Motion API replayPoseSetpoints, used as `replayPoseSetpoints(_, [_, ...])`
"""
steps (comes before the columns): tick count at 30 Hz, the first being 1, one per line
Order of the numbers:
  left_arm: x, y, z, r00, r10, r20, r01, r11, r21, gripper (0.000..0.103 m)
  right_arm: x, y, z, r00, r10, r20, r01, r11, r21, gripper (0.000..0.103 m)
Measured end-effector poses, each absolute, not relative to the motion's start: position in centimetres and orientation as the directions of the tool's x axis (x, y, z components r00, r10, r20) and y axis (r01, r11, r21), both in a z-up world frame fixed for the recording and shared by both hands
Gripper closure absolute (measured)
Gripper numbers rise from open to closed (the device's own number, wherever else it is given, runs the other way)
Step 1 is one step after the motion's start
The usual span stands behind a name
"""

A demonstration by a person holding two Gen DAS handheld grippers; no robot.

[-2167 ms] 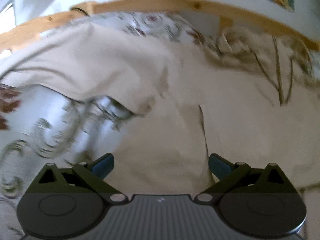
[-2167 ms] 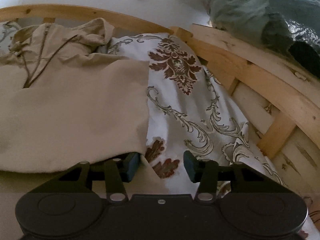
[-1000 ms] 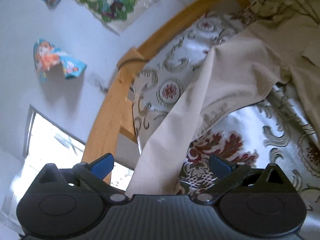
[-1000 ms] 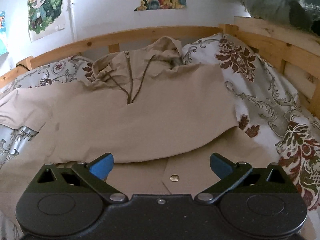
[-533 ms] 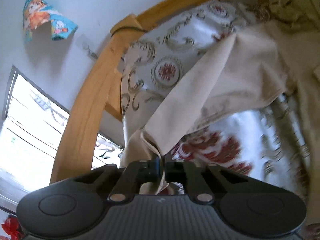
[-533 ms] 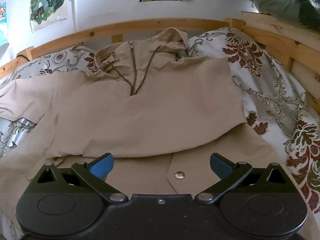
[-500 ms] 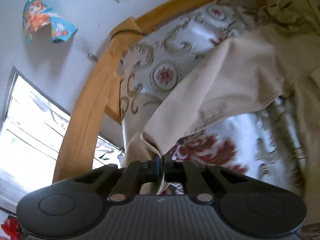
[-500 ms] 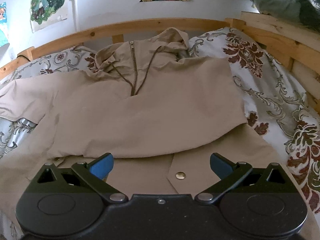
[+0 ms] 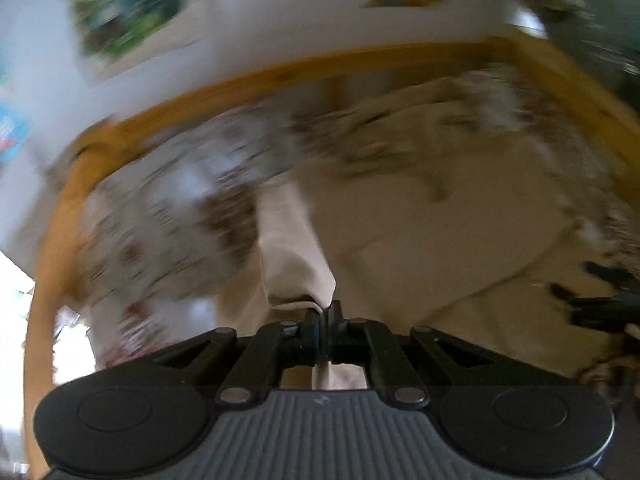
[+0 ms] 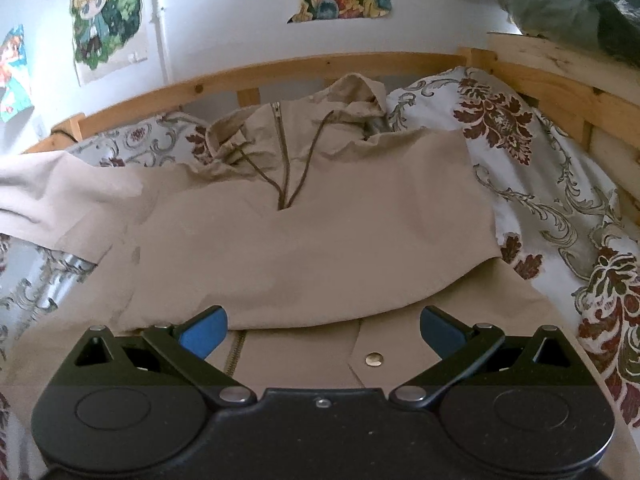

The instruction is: Fold large clothes

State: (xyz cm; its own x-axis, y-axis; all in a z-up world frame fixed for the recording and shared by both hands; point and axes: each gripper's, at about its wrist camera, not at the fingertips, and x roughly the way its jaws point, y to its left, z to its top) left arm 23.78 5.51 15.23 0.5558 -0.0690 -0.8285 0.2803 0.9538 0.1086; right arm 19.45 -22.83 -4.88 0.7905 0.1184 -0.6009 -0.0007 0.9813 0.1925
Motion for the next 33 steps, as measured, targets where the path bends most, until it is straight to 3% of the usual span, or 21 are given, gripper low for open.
replayPoseSetpoints(6, [25.4,-6.9,11.1,0.505,-0.242,-0.829,0.438,0.899,0.004,0.100,19.2,-25.7,-4.4,0.822,0.093,-0.561,0.037,0.975,0.217,0.001])
replayPoseSetpoints(9, [27.3,-11.1,7.6,0.461,-0.319,-0.828,0.439,0.893,-0.100,0.092,19.8,-27.7,-4.9,0.822,0.024,-0.570,0.101,0.977,0.187,0.001])
replayPoseSetpoints(10, [27.6,-11.7,6.5,0.446,-0.338,-0.829,0.434,0.891,-0.130,0.081,19.8,-28.5,-5.2,0.819,0.007,-0.573,0.126,0.973,0.191,0.001])
replayPoseSetpoints(11, [28.3,-12.2,5.1,0.409,-0.365,-0.836,0.428,0.886,-0.177,0.063,19.9,-29.5,-5.4,0.816,-0.007,-0.577,0.154,0.966,0.206,0.001])
replayPoseSetpoints(13, [28.7,-12.2,3.4,0.359,-0.402,-0.842,0.396,0.883,-0.252,0.043,19.9,-31.1,-6.0,0.804,-0.018,-0.594,0.207,0.946,0.251,0.001])
replayPoseSetpoints(15, [28.6,-11.2,2.6,0.352,-0.430,-0.831,0.373,0.879,-0.297,0.039,19.9,-32.1,-6.6,0.792,-0.012,-0.611,0.239,0.926,0.292,0.001])
replayPoseSetpoints(17, [28.6,-9.0,2.3,0.370,-0.431,-0.823,0.371,0.881,-0.295,0.026,19.9,-32.5,-7.2,0.782,0.004,-0.623,0.250,0.914,0.320,0.001])
replayPoseSetpoints(19, [28.7,-6.6,2.5,0.416,-0.410,-0.812,0.341,0.898,-0.279,0.020,20.2,-32.1,-7.4,0.782,0.044,-0.622,0.230,0.907,0.353,0.001])
replayPoseSetpoints(21, [28.5,-3.5,2.2,0.476,-0.355,-0.805,0.284,0.928,-0.242,0.019,20.5,-31.2,-7.6,0.785,0.087,-0.614,0.186,0.911,0.367,0.001])
replayPoseSetpoints(26, [29.2,4.1,-2.1,0.595,-0.038,-0.803,0.044,0.999,-0.015,0.019,21.6,-28.4,-9.2,0.726,0.112,-0.679,0.132,0.945,0.298,0.002])
replayPoseSetpoints(29, [30.0,7.8,-4.6,0.618,0.024,-0.786,-0.074,0.997,-0.028,0.029,22.2,-27.6,-10.7,0.690,0.089,-0.718,0.142,0.956,0.256,0.015])
replayPoseSetpoints(33, [31.8,10.7,-6.2,0.651,0.023,-0.759,-0.142,0.986,-0.093,0.032,22.8,-27.1,-12.2,0.678,0.123,-0.724,0.140,0.946,0.292,0.028])
